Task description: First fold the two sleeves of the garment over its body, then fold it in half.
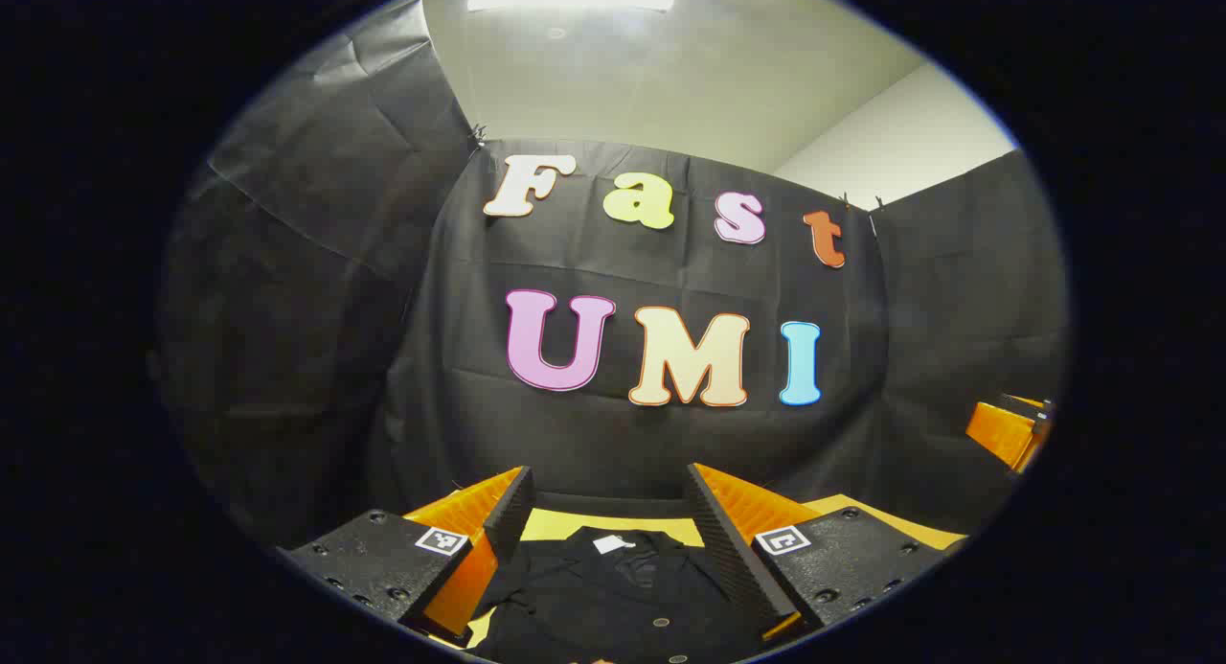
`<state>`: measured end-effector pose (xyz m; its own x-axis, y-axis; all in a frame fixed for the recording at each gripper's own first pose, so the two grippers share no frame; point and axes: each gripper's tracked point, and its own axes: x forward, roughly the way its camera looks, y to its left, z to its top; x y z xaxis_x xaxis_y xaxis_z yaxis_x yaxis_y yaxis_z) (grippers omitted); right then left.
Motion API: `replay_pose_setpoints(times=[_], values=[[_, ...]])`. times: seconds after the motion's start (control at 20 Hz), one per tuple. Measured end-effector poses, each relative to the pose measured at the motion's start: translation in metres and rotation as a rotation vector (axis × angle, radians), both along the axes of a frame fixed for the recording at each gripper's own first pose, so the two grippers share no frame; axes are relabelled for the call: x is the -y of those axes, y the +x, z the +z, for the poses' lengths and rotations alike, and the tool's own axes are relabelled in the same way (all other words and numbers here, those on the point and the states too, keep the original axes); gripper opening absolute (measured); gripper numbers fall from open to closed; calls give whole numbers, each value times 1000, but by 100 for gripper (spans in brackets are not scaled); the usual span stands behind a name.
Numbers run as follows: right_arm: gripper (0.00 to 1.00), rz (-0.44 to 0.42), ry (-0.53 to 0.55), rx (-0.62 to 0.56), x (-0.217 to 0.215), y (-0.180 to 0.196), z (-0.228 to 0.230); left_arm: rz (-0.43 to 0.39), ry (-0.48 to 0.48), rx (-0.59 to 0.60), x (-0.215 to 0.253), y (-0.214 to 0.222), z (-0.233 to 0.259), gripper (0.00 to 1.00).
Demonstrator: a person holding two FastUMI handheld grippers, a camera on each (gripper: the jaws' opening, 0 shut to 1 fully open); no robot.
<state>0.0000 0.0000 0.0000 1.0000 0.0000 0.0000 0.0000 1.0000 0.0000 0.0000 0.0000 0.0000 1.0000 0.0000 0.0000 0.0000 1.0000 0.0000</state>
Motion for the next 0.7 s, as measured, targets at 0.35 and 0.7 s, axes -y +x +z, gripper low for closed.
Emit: replay_pose_setpoints(times=[0.35,0.7], values=[[98,20,19,-22,1,2,-4,7,24,25,-4,-6,8,92],[98,18,6,-6,4,4,-1,15,38,26,-4,-6,9,92]])
